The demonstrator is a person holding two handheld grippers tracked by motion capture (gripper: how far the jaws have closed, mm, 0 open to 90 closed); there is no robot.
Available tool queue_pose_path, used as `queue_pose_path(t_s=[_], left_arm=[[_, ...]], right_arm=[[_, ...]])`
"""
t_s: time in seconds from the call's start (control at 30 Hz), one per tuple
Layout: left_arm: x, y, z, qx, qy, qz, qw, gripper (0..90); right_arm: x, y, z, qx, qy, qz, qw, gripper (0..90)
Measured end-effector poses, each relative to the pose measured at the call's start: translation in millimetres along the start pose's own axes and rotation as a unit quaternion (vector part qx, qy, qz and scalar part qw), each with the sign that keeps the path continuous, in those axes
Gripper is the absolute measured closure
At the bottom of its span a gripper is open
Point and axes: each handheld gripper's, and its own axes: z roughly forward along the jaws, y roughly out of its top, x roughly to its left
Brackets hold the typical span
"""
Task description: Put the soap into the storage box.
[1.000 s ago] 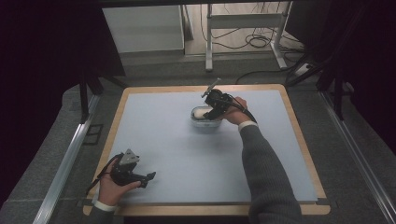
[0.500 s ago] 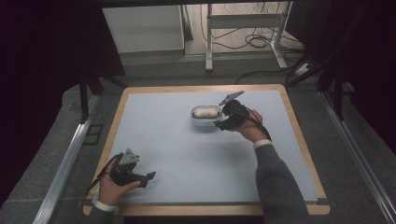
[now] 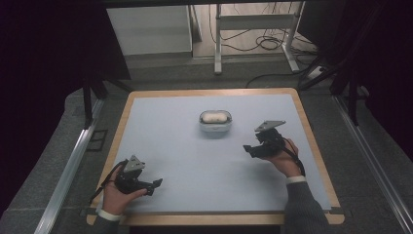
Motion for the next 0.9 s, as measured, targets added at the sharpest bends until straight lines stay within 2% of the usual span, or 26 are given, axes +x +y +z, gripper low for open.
queue_pose_path(t_s=[0.17, 0.27, 0.37, 0.4, 0.47, 0.63, 0.9], left_arm=[[-0.1, 0.0, 0.1, 0.0, 0.0, 0.0, 1.0, 6.4], [-0.3, -0.1, 0.3, 0.0, 0.0, 0.0, 1.0, 6.4], [-0.6, -0.1, 0.8, 0.0, 0.001, 0.001, 1.0, 6.4], [-0.7, -0.1, 1.0, 0.0, 0.001, 0.001, 1.0, 6.5], [-1.1, 0.0, 1.2, 0.001, 0.002, 0.001, 1.0, 6.4], [-0.9, 0.0, 0.6, -0.001, 0.003, 0.001, 1.0, 6.5], [-0.6, 0.0, 0.0, -0.002, 0.003, 0.001, 1.0, 6.5]], right_arm=[[-0.4, -24.9, -10.8, -0.007, -0.014, 0.023, 0.9996, 26.1], [-1.5, -39.5, -16.5, -0.012, -0.015, 0.038, 0.9991, 25.2], [-3.1, -53.3, -19.7, -0.027, -0.017, 0.056, 0.9979, 25.0], [-3.8, -55.5, -19.0, -0.023, -0.017, 0.058, 0.9979, 24.6], [-4.9, -57.5, -18.7, -0.016, -0.026, 0.055, 0.998, 23.9], [-5.0, -57.1, -19.0, -0.025, -0.027, 0.058, 0.9976, 23.8], [-2.6, -58.0, -15.2, -0.019, -0.031, 0.052, 0.998, 22.5]])
